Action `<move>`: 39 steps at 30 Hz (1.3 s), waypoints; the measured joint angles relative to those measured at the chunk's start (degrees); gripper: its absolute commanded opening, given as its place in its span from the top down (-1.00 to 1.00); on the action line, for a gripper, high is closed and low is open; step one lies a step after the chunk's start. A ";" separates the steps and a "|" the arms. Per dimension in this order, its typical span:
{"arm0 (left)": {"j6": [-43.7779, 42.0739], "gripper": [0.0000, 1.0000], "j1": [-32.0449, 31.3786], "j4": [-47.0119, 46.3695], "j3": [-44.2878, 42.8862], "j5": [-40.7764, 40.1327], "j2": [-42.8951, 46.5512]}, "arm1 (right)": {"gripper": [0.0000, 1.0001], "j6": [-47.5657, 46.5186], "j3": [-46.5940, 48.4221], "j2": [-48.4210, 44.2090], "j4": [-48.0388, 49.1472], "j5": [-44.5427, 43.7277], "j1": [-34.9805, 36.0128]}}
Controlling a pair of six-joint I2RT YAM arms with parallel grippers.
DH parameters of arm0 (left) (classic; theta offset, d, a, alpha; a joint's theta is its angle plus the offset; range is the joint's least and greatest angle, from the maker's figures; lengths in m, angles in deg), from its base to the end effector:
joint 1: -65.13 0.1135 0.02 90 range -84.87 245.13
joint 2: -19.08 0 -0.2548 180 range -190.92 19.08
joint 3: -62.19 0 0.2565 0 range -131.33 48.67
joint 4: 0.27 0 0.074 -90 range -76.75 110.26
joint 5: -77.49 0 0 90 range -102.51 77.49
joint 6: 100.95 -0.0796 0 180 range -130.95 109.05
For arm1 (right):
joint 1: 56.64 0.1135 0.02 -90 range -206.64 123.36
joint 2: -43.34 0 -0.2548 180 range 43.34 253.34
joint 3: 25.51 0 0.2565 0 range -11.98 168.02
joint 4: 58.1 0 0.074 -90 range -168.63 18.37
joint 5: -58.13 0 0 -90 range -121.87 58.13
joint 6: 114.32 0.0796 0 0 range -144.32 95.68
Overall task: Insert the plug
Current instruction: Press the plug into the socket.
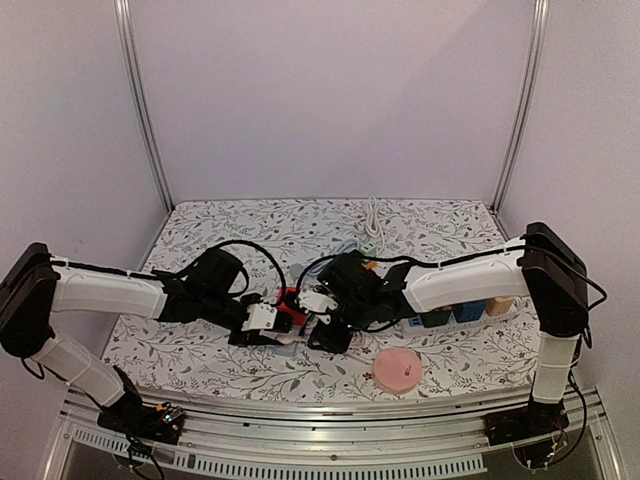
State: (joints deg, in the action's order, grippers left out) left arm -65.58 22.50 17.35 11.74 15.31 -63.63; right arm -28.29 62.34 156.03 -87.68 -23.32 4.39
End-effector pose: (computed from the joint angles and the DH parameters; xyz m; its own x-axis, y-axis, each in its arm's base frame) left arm 0.1938 -0.2289 0.1189 0.3432 0.6643 -0.6640 0.9336 -0.1635 0.3189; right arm 0.2027 0.3906 0.1166 -0.3302 -0.7378 -0.5888 -0.9321 0.3531 0.0803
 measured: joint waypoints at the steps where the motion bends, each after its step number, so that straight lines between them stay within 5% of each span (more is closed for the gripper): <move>1: 0.59 0.06 -0.04 0.04 -0.66 -0.13 -0.22 | 0.16 0.33 -0.72 -0.63 0.35 0.26 -0.07; 15: 3.23 -0.03 -2.54 10.25 -6.38 -4.28 -2.86 | 0.14 4.83 -8.63 -10.49 2.21 -0.42 -0.46; 30: 5.18 0.09 -4.42 9.55 -8.37 -11.32 -5.29 | 0.17 8.66 -15.54 -18.03 4.11 -3.54 -0.72; 35: 5.29 -0.18 -4.61 12.02 -10.45 -11.65 -5.51 | 0.17 9.11 -15.80 -18.23 4.17 -3.58 -0.72; 39: 5.40 -0.17 -4.68 14.51 -12.44 -10.49 -5.46 | 0.17 9.14 -15.80 -18.25 4.37 -3.58 -0.72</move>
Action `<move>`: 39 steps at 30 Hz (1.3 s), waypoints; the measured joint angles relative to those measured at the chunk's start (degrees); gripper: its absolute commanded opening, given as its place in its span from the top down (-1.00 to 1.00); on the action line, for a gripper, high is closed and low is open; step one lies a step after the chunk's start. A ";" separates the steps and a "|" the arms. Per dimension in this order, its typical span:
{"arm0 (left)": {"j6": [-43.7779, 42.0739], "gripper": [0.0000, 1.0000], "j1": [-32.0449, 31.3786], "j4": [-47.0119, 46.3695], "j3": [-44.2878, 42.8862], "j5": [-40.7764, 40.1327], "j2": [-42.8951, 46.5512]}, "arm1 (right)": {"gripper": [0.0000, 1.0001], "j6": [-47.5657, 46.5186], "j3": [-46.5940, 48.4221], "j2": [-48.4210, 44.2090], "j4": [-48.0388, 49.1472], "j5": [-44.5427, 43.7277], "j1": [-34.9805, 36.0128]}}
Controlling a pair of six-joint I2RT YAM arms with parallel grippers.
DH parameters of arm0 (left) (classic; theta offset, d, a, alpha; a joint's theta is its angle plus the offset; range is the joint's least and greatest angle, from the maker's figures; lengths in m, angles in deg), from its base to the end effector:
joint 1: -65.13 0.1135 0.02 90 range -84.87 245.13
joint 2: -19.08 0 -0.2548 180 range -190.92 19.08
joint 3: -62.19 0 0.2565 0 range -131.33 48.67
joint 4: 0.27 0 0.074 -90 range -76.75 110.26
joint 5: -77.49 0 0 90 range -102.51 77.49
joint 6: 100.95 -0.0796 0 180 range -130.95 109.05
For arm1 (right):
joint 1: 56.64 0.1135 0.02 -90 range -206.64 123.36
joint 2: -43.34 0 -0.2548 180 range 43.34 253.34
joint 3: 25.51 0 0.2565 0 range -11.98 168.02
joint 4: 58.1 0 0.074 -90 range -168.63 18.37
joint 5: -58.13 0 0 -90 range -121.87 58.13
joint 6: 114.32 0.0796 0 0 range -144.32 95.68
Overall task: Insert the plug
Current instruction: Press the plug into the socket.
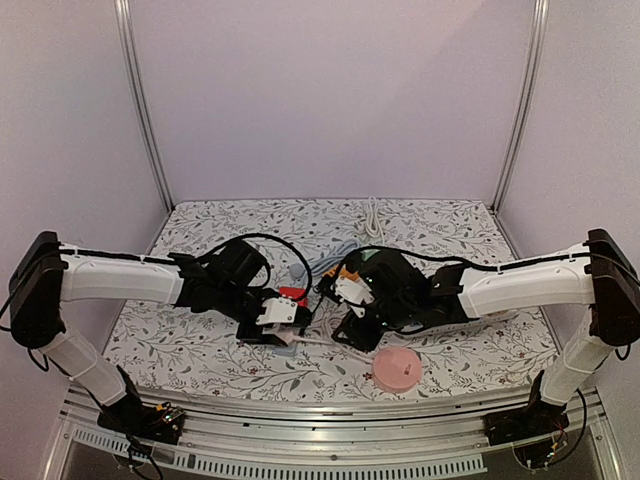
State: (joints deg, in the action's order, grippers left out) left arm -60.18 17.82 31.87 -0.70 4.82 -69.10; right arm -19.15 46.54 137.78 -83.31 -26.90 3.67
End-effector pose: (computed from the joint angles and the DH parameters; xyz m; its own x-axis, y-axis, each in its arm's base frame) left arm 0.2026 -0.2546 0.1322 0.2406 0.8054 -0.5417 0.9619 -0.1234 0.2438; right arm 0.1824 0.3338 0.1566 -0.4449 -0.5990 -0.6658 -0.8578 0.4987 0.1245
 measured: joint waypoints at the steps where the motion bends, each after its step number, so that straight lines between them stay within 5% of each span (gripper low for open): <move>1: 0.22 -0.16 0.00 0.33 -0.20 0.15 0.00 | 0.17 0.02 0.00 0.00 0.09 0.00 0.00; 12: 0.85 0.10 -0.04 0.24 -0.31 -0.79 -1.75 | 0.17 0.39 -0.52 0.00 0.20 0.11 0.00; 19: 0.55 0.49 -0.20 0.22 -0.31 -1.05 -2.29 | 0.17 0.59 -0.92 0.00 0.48 0.17 0.00; 24: 0.35 1.00 -0.22 0.22 -0.31 -1.09 -2.29 | 0.17 0.63 -1.62 0.00 0.61 0.22 0.00; 39: 2.80 1.00 2.12 15.17 -12.11 2.01 -12.55 | 0.17 1.22 -6.51 -4.87 2.16 -0.22 0.00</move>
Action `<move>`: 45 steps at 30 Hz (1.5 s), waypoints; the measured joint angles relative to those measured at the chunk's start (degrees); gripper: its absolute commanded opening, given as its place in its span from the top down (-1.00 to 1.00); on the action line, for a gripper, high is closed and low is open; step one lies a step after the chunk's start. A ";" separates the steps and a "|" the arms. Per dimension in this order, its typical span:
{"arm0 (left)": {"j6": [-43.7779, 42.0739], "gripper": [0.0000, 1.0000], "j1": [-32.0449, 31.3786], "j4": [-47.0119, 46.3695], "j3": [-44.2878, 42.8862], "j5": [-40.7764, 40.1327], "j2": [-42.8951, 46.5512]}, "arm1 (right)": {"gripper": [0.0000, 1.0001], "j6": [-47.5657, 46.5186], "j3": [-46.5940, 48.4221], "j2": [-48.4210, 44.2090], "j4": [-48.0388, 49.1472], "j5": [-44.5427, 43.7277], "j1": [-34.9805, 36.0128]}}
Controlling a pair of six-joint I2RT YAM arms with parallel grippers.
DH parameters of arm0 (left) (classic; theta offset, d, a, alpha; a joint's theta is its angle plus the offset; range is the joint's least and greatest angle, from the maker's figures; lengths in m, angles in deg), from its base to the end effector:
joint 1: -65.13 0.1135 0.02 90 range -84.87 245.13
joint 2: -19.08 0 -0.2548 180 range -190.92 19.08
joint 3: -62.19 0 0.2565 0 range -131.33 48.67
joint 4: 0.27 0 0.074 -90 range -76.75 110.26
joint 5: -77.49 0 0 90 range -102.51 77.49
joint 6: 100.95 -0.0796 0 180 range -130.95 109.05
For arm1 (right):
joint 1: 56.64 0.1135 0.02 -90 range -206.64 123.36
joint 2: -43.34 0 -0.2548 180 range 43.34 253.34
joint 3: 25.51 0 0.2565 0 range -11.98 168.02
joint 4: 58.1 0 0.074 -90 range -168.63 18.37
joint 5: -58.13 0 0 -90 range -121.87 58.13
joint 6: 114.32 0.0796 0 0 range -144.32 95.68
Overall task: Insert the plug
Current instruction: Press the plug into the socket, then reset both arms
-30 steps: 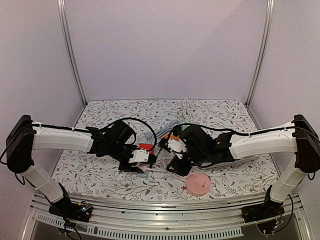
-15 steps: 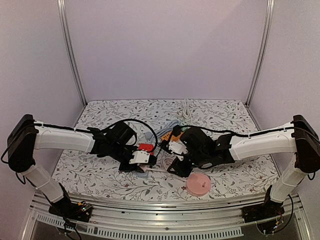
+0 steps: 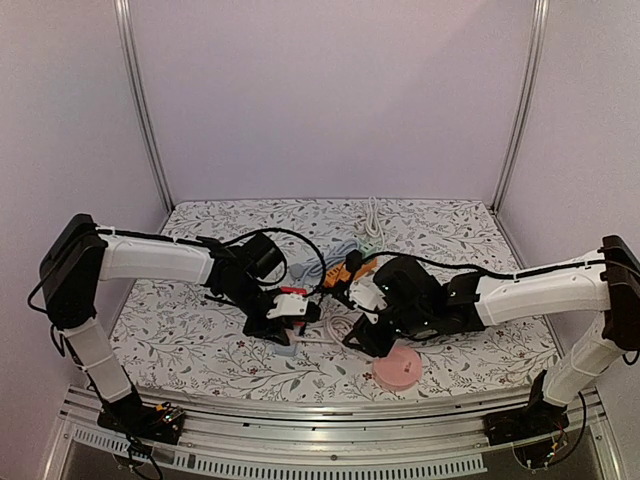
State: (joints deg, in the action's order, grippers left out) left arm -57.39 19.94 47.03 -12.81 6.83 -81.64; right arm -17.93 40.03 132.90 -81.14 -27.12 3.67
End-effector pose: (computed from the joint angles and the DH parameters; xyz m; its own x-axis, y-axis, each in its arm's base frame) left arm 0.2223 -0.2612 0.1099 0.0700 0.8997 -0.4308 0.9967 -0.0807 -0.0066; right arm 0.1710 0.3132 0.1516 -0.4598 -0.5825 -0.6703 -0.8478 0.5126 0.1361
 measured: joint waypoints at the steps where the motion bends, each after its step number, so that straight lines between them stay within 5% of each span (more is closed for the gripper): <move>1: -0.04 1.00 0.04 -0.63 0.61 -0.11 0.31 | 0.17 0.07 -0.09 -0.37 0.26 -0.02 0.00; 16: -4.26 1.00 1.73 -7.02 5.75 2.12 1.88 | 0.14 -0.79 4.09 0.74 0.87 -0.35 0.00; 20: -4.61 0.17 1.70 -5.95 4.57 2.25 2.10 | 0.05 -0.87 4.11 0.81 0.48 -0.39 0.00; 22: -4.44 -0.03 1.68 -4.42 3.37 2.12 1.70 | 0.01 -0.87 4.11 0.81 0.44 -0.83 0.00; 33: -4.33 -0.15 0.50 7.69 -1.86 -4.11 3.52 | -0.07 -0.70 4.24 -4.02 -0.90 -4.96 0.00; 38: -4.57 -0.18 -0.11 10.62 -1.27 -5.22 11.89 | -0.29 0.24 4.96 -8.24 -3.87 -9.03 -0.09; 40: -3.48 -0.24 0.55 10.73 -0.63 -5.55 15.56 | -0.57 1.29 5.88 -9.79 -6.67 -11.37 -0.90; 45: 10.01 -0.47 7.37 6.54 -0.48 -7.13 22.25 | -0.86 6.08 6.97 -14.05 -13.20 -16.31 -10.40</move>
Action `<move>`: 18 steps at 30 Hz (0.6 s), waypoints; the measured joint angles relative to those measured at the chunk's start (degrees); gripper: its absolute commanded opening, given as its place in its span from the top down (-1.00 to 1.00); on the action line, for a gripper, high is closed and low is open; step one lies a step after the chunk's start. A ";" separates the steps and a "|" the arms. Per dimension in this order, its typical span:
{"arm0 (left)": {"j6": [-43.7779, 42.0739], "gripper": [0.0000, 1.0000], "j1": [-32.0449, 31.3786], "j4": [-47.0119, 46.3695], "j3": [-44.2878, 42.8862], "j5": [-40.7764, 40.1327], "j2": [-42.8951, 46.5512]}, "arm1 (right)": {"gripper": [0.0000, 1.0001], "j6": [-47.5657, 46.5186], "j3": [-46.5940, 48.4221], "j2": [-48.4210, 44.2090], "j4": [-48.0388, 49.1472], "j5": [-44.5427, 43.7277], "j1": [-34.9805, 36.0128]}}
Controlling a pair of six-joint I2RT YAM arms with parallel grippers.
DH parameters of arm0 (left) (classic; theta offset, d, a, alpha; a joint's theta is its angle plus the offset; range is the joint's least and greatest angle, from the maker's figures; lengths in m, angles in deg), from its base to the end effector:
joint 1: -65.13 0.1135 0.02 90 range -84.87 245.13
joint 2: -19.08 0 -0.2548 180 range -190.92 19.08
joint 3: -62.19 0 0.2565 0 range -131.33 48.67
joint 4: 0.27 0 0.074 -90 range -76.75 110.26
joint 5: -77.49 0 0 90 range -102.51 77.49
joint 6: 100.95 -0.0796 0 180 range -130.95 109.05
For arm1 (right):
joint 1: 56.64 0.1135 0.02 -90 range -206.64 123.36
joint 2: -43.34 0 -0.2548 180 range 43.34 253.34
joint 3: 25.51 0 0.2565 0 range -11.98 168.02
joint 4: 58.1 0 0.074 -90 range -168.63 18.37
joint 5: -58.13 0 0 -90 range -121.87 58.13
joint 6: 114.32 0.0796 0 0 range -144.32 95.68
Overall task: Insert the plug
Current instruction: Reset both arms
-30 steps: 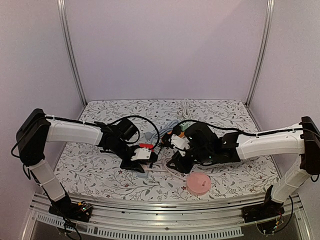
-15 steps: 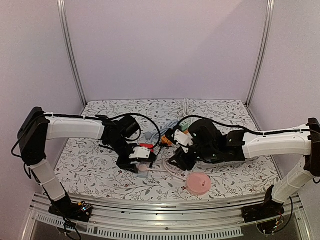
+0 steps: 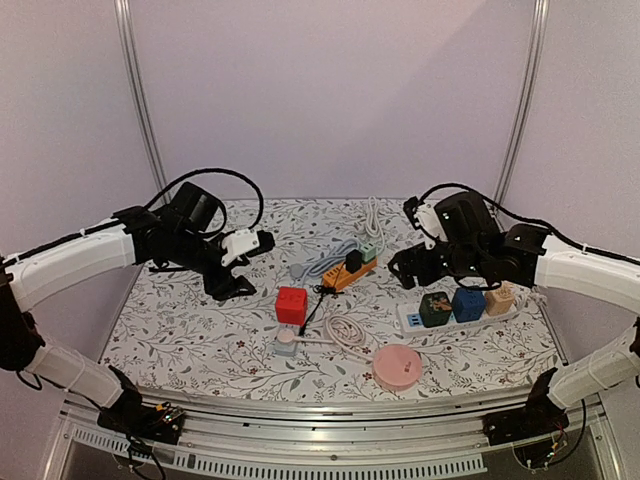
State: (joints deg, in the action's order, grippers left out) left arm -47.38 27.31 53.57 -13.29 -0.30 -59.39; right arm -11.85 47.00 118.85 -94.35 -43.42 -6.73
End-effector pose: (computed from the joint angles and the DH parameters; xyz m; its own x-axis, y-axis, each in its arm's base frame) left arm 0.2332 -0.2023 0.2227 -0.1218 0.8293 -0.5453 0.9484 0.2593 0.1825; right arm 0.2248 0.2423 0.2506 -0.5381 -0.3108 -0.7835 -0.5464 0.8364 0.0435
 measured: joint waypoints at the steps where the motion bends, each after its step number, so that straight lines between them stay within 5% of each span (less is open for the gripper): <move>1: 3.21 -0.52 2.08 -1.70 0.04 -1.11 1.18 | -0.88 1.03 0.00 -1.01 -1.27 -0.79 -3.13; 12: 28.17 -0.77 24.70 -18.21 12.39 -9.94 20.65 | -0.97 6.93 -1.46 -11.61 -11.10 0.28 -38.27; 18: 34.45 -0.99 33.11 -22.56 22.21 -11.39 29.33 | -0.98 8.09 -4.66 -16.50 -12.00 -5.27 -41.03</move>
State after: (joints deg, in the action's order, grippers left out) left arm -12.93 60.42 31.01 8.92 -11.69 -30.06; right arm -3.76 42.34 102.35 -106.35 -48.69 -47.76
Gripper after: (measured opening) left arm 0.971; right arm 0.988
